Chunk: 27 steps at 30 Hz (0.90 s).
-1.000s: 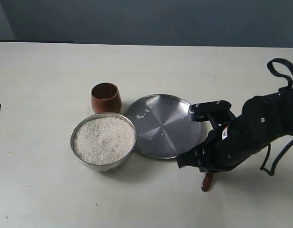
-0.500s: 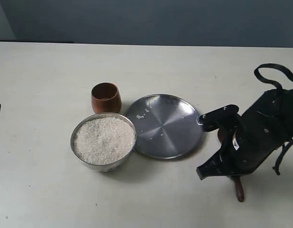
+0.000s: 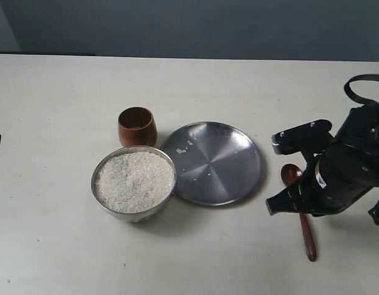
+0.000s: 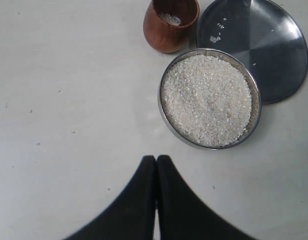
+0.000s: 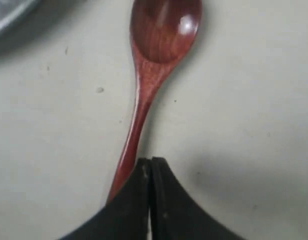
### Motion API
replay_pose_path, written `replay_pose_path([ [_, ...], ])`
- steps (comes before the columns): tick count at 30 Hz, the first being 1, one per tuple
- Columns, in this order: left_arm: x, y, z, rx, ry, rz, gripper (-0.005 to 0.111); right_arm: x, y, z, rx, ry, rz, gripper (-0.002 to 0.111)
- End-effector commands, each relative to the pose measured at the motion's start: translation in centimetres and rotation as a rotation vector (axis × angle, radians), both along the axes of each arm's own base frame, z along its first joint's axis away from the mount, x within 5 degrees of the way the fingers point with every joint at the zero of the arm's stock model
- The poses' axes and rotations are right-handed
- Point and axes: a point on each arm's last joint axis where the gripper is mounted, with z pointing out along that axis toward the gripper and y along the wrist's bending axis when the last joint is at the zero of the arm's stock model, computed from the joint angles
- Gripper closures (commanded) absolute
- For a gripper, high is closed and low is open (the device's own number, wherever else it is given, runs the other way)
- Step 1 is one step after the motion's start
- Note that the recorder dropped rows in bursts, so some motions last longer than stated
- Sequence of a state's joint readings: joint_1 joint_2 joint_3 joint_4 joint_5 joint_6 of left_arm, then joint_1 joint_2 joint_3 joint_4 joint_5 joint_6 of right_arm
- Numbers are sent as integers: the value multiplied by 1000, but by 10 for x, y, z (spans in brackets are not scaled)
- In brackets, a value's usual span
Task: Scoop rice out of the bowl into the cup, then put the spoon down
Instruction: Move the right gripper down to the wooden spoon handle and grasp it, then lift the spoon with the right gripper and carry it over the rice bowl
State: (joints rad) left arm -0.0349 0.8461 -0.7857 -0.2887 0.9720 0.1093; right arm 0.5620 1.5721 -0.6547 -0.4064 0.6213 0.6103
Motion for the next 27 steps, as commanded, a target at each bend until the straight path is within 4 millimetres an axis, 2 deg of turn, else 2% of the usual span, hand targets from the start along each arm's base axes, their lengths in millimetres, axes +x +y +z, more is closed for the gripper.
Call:
replay_pose_path([
  [1,0,0,0,-3,-5,6,106,-2,-1,7,33,-24,-43,108],
  [4,0,0,0,-3,-5,6,106,-5,0,7,49,11,-50,93],
  [7,0,0,0,-3,-5,6,106,-7,3,6,86,39,-61,69],
  [8,0,0,0,-3,-5,6,106,-8,4,6,94,41,-65,66],
  [10,0,0,0,-3,-5,6,106,-8,5,6,100,44,-72,68],
  [15,0,0,0,-3,-5,6,106,-17,0,-5,113,48,-76,83],
  [21,0,0,0,-3,-5,6,106,-33,-7,-24,148,47,-84,83],
  [27,0,0,0,-3,-5,6,106,-42,-11,-32,167,45,-82,84],
])
